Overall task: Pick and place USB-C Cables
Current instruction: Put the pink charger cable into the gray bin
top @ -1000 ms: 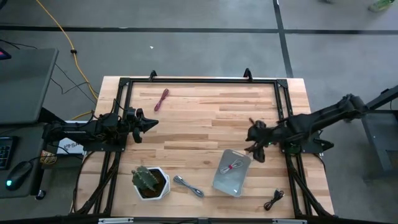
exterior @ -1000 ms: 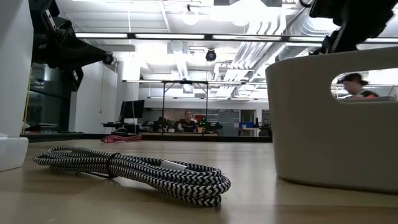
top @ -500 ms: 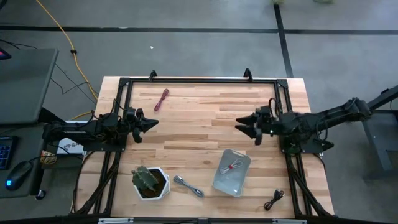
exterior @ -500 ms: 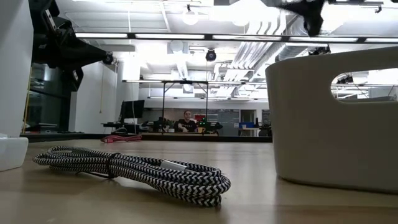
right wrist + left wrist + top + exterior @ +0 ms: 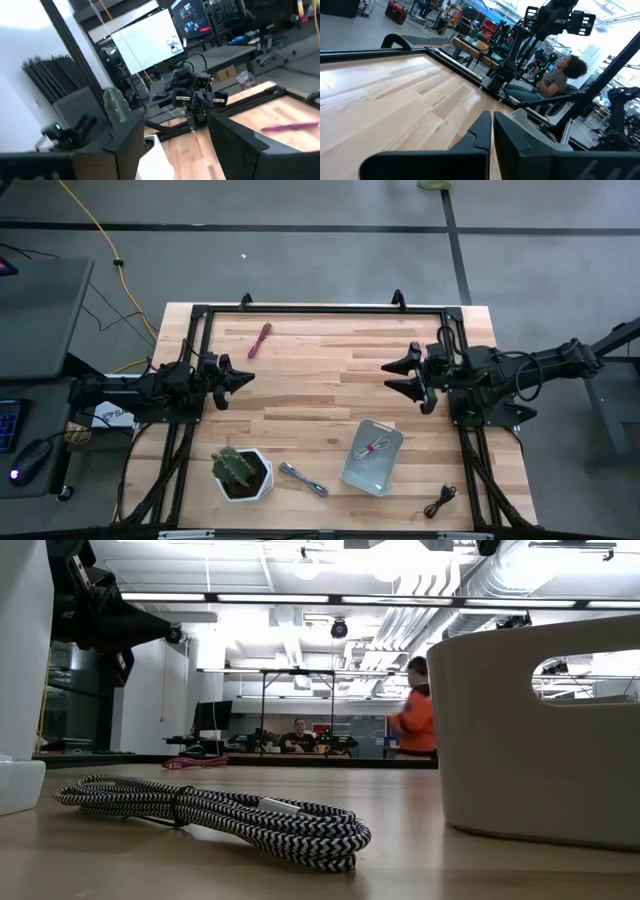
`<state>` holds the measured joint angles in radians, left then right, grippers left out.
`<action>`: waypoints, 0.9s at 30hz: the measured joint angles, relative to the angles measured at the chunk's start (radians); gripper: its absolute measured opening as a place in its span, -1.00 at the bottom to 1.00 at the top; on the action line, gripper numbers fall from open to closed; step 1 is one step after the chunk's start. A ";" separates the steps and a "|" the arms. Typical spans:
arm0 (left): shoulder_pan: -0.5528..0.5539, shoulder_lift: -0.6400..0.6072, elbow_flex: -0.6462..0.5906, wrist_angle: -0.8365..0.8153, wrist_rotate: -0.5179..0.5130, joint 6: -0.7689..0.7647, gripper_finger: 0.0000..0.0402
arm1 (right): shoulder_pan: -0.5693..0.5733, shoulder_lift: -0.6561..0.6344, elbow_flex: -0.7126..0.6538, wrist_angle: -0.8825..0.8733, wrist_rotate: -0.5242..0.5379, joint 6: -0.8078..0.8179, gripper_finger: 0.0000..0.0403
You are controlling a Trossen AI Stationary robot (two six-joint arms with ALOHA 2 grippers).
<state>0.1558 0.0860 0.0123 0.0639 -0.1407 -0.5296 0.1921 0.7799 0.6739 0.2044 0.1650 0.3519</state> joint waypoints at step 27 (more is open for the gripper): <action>0.000 0.000 0.000 0.000 0.000 0.001 -1.00 | 0.000 0.001 0.000 -0.205 -0.026 -0.038 0.02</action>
<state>0.1555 0.0860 0.0124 0.0643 -0.1410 -0.5285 0.1916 0.7804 0.6739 -0.0007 0.1387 0.3139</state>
